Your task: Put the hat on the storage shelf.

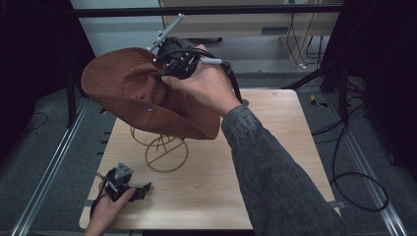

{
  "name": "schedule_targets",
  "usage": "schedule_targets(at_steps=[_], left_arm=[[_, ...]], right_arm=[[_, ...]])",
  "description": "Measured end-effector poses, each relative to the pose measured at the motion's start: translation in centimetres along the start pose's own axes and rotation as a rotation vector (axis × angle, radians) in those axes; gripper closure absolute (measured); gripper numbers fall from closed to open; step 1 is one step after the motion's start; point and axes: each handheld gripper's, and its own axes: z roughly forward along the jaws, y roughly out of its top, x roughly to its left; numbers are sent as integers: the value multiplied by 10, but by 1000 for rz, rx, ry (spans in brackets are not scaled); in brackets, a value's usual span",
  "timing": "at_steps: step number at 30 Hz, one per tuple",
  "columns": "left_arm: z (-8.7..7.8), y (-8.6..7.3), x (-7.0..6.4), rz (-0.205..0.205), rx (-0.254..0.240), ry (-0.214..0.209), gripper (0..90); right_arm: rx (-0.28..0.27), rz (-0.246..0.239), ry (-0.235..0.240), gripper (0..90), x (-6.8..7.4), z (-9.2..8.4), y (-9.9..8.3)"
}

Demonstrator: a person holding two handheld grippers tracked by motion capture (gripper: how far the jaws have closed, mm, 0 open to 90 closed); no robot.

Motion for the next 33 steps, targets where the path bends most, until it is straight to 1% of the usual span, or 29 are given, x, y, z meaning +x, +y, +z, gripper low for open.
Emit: schedule_targets(at_steps=[14, 26, 33], left_arm=[[0, 0, 0, 2, 0, 0, 0], [0, 0, 0, 1, 0, 0, 0], [0, 0, 0, 1, 0, -1, 0]], right_arm=[[10, 7, 17, 893, 3, 10, -3], [8, 4, 30, 893, 6, 14, -1], [5, 4, 42, 892, 9, 18, 1]])
